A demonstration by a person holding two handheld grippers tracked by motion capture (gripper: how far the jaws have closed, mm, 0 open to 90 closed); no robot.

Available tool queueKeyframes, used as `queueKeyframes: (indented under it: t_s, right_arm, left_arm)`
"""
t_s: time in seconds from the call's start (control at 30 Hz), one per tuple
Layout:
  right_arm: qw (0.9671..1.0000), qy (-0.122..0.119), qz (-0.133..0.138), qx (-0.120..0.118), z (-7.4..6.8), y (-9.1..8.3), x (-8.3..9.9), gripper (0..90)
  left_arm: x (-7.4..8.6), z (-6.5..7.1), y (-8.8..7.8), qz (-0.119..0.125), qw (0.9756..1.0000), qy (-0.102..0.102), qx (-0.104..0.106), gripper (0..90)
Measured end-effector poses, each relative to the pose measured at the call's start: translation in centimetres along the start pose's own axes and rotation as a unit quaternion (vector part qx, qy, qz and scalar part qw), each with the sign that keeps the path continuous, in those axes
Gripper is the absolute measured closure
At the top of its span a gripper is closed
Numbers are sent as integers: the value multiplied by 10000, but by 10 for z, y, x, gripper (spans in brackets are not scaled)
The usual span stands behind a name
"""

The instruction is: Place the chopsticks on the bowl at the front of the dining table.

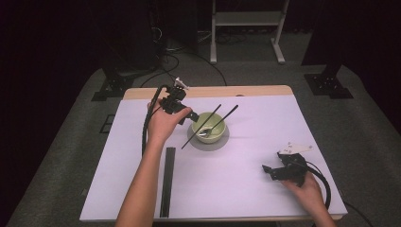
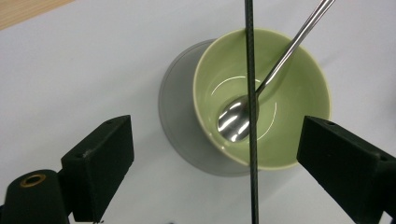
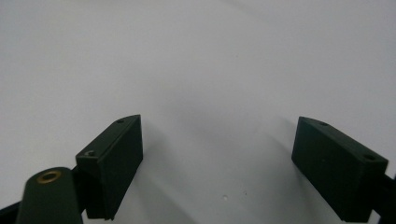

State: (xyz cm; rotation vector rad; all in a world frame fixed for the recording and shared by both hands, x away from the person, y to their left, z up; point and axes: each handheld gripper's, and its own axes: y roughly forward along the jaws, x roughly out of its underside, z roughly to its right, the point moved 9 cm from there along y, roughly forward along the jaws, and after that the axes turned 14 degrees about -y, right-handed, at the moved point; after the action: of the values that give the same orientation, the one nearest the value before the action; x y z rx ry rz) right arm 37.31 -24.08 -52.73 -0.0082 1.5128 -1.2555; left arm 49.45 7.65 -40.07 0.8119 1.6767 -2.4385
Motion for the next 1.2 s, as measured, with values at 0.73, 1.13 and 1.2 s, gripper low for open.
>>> queueKeyframes:
  t_s: [0.73,1.13,1.2]
  right_arm:
    - [10000,12,-6,-2,0,0,0,152]
    - [10000,-1,-4,3,0,0,0,152]
    - [10000,-6,0,4,0,0,0,152]
  left_arm:
    - [49,-27,-27,581,9982,111,-50,100]
    - [85,-47,-36,909,9957,-88,178,101]
    - [92,-51,-37,944,9953,-62,195,101]
